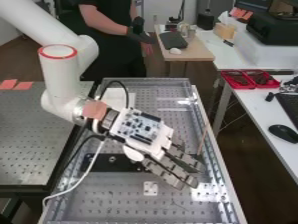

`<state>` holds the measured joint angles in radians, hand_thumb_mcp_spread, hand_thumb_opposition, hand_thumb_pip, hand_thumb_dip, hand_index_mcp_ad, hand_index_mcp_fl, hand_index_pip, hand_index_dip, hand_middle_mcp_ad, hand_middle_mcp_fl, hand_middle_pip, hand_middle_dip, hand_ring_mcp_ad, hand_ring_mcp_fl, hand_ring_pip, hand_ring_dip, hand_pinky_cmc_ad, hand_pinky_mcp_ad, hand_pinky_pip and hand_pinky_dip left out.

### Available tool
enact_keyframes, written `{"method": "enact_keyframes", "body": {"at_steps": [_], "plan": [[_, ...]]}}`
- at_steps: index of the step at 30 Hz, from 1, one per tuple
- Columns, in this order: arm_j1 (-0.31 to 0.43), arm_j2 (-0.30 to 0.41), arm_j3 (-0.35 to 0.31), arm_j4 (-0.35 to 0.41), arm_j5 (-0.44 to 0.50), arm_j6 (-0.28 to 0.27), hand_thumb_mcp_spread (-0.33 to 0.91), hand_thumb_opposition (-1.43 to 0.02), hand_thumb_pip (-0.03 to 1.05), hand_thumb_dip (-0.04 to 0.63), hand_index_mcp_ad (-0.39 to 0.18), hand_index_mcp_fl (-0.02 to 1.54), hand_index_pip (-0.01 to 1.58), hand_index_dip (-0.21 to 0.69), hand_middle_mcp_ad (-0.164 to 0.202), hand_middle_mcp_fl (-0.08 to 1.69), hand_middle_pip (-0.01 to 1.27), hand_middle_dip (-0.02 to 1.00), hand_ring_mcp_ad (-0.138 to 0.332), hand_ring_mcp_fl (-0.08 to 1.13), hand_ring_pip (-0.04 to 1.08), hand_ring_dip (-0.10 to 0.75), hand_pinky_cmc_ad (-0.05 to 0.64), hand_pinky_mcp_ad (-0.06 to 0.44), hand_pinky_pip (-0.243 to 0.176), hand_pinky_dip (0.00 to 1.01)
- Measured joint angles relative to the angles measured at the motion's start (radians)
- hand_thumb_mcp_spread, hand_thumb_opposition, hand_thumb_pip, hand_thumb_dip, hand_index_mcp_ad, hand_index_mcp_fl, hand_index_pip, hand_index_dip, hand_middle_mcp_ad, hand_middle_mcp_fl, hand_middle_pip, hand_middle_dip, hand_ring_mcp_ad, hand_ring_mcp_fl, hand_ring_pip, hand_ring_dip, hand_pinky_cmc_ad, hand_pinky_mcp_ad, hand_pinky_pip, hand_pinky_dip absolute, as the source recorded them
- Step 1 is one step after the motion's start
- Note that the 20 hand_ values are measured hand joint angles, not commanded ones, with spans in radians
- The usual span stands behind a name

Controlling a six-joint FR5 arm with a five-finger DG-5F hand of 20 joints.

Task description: Grab the drill bit and place it in the clear container

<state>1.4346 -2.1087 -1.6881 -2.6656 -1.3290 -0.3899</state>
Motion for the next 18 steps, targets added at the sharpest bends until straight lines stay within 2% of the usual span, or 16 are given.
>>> {"method": "enact_keyframes", "body": {"at_steps": [1, 8, 10, 18], "plan": [[-0.001, -0.005, 0.006, -0.001, -0.004, -0.002, 0.37, -0.85, 0.57, 0.236, -0.023, 0.27, 1.13, 0.122, 0.112, 0.07, 0.15, 0.11, 0.216, 0.03, 0.08, 0.003, 0.208, 0.148, -0.138, 0.21], [-0.006, -0.023, 0.023, 0.007, -0.012, -0.019, 0.40, -0.84, 0.57, 0.237, -0.023, 0.29, 1.22, 0.126, 0.112, 0.09, 0.15, 0.13, 0.215, 0.03, 0.08, 0.003, 0.208, 0.150, -0.138, 0.19], [-0.008, -0.030, 0.029, 0.014, -0.013, -0.025, 0.42, -0.85, 0.57, 0.239, -0.035, 0.30, 1.23, 0.133, 0.108, 0.13, 0.15, 0.13, 0.215, 0.03, 0.08, 0.003, 0.208, 0.152, -0.129, 0.19], [-0.011, -0.045, 0.040, 0.028, -0.023, -0.033, 0.43, -0.87, 0.57, 0.239, -0.056, 0.38, 1.25, 0.140, 0.110, 0.14, 0.15, 0.14, 0.218, 0.03, 0.08, 0.003, 0.208, 0.147, -0.129, 0.18]]}}
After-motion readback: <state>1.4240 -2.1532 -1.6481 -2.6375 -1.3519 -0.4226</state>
